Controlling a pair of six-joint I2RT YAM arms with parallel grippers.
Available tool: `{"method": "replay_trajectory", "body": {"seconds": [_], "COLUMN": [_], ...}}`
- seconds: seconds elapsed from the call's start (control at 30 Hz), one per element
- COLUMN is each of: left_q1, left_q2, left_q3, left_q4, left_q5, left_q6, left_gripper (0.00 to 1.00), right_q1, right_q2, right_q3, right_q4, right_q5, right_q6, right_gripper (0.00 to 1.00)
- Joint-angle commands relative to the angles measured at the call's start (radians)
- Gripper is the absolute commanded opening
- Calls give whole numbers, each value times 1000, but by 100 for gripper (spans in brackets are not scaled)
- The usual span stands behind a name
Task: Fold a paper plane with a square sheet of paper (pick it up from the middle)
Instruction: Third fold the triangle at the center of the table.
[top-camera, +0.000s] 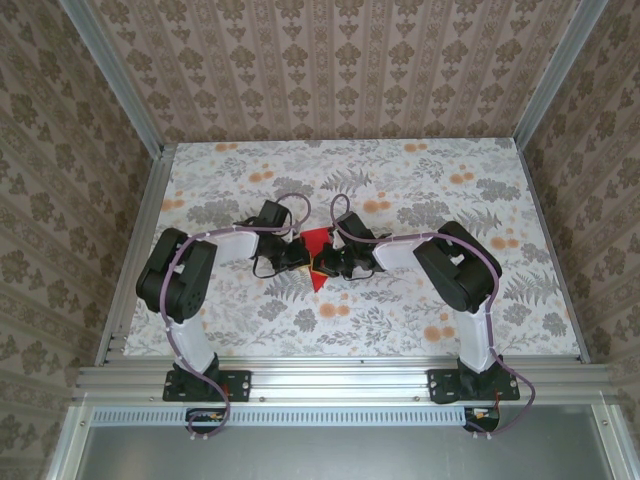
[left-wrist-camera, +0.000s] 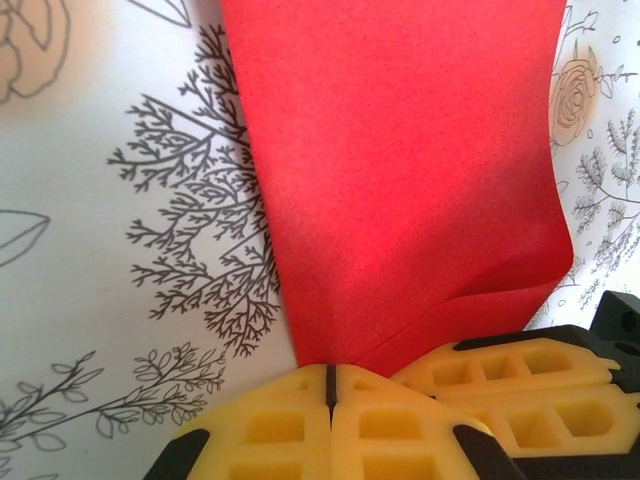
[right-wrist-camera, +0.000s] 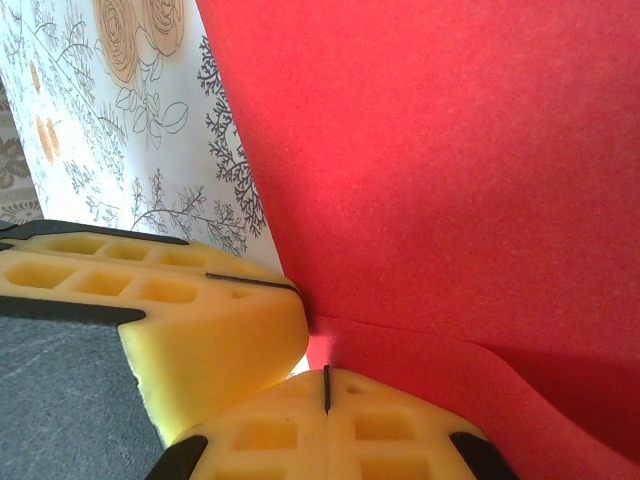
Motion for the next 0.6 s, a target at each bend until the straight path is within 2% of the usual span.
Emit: {"method": "replay_trajectory", "body": {"seconds": [0.0,0.27,0.57], "left_q1": [-12,-27,-36], "left_q2": [39,71,92], "left_q3": [22,32,41], "left_q4": [-69,-125,-161], "left_q5": [-84,-123,-161], "left_q6": [24,35,40], "left_gripper": [0,0,0], "right_q1": [3,3,6], "right_q2": [17,-60,-121], "right_q3": [-26,-41,-140], "right_q4": [-67,18,163], "right_q5": [39,-52,-134], "right_q6": [-1,-1,48], "right_gripper": [0,0,0]}}
